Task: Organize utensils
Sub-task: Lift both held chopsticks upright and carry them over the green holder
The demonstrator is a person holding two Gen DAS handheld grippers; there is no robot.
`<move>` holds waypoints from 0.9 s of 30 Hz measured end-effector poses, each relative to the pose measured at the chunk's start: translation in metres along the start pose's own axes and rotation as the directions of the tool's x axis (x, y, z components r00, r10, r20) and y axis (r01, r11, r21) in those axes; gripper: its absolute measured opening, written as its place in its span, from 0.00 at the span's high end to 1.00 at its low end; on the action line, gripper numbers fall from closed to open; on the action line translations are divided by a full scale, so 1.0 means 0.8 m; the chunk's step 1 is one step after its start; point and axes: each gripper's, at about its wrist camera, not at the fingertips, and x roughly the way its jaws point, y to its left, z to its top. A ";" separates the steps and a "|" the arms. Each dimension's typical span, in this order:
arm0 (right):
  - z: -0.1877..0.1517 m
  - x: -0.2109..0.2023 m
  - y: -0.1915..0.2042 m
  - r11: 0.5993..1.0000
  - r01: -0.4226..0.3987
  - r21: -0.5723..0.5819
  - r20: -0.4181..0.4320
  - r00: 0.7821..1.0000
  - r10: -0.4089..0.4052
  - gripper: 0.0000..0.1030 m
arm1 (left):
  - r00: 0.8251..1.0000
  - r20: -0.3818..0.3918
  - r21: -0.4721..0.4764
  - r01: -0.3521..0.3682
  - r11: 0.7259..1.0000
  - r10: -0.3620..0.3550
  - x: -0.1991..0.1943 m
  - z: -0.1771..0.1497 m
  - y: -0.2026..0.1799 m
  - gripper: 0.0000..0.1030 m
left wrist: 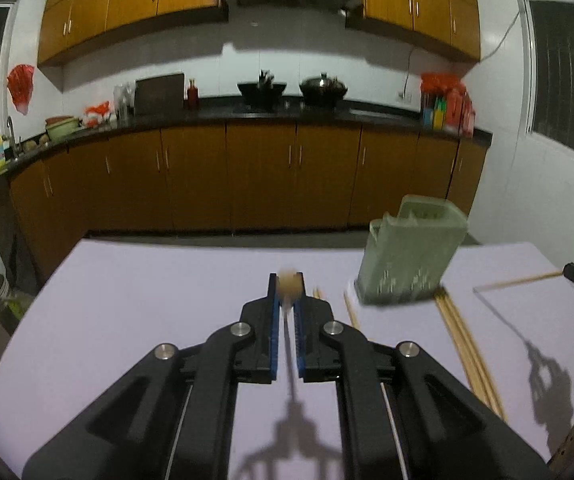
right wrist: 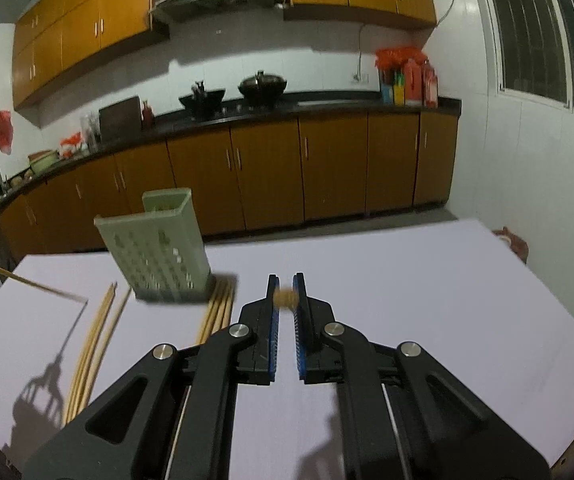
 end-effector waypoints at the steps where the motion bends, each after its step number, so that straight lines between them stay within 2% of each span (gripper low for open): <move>1: 0.005 0.000 0.000 1.000 0.000 0.002 0.010 1.000 0.000 0.93 | 1.000 0.010 -0.003 0.003 1.000 -0.003 -0.001 0.007 0.001 0.93; 13: 0.046 -0.002 0.002 1.000 0.010 0.006 0.083 0.997 -0.011 0.93 | 0.998 0.060 -0.004 -0.002 1.000 0.002 0.005 0.040 0.000 0.93; 18: 0.071 -0.012 0.011 1.000 0.001 -0.019 0.130 0.991 0.001 0.93 | 0.995 0.104 -0.004 0.015 1.000 -0.014 -0.002 0.066 -0.006 0.93; 22: 0.107 -0.029 0.024 0.999 -0.028 -0.036 0.207 0.978 0.035 0.93 | 0.984 0.174 -0.002 0.041 0.999 -0.040 -0.015 0.104 -0.019 0.93; 25: 0.140 -0.048 0.037 0.996 -0.088 -0.029 0.281 0.955 0.093 0.93 | 0.965 0.251 -0.007 0.078 0.997 -0.074 -0.030 0.142 -0.035 0.93; 27: 0.157 -0.057 0.044 0.991 -0.131 -0.031 0.315 0.940 0.134 0.93 | 0.946 0.310 -0.013 0.108 0.994 -0.098 -0.041 0.167 -0.046 0.93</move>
